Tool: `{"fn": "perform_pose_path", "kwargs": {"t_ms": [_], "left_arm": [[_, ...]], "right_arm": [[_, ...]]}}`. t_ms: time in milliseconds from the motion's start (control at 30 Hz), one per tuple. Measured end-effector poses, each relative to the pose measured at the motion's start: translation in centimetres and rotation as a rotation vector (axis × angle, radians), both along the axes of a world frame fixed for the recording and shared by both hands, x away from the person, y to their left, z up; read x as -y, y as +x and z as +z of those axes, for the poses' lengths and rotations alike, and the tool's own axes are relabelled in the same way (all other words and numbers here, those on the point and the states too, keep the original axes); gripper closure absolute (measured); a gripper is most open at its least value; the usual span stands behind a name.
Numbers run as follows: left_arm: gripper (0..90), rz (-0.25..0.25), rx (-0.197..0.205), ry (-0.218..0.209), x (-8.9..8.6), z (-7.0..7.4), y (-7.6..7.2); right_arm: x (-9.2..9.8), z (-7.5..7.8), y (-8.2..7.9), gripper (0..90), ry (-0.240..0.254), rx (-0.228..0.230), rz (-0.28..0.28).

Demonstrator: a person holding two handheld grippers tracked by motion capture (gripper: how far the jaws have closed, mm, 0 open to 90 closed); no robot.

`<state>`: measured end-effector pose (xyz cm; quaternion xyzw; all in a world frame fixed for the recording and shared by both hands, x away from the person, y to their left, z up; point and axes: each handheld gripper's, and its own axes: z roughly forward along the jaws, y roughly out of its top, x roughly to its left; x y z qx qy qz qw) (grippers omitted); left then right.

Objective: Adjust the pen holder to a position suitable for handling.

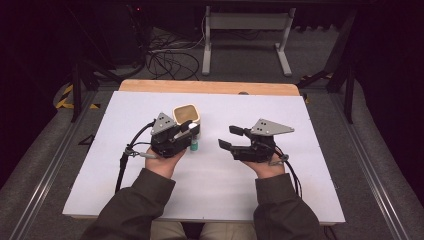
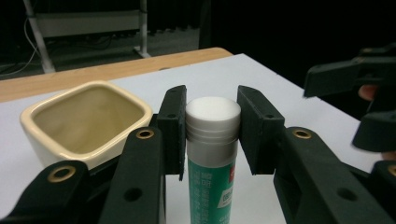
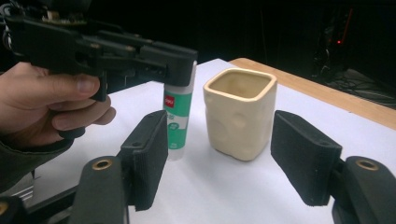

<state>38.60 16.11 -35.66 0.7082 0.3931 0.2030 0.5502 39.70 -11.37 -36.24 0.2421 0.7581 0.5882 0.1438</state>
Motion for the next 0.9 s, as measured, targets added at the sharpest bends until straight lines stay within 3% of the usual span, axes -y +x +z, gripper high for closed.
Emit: {"fn": "perform_pose_path", "kwargs": {"t_ms": [400,900], "left_arm": [[65.3,-0.047,0.058,-0.083,0.6,0.8,-0.8],[65.3,-0.093,0.099,-0.119,1.6,1.1,-1.6]], "right_arm": [[-2.0,-1.0,0.1,42.5,0.002,-0.003,0.042],[-3.4,-1.8,0.1,45.6,0.021,-0.012,0.058]]}}
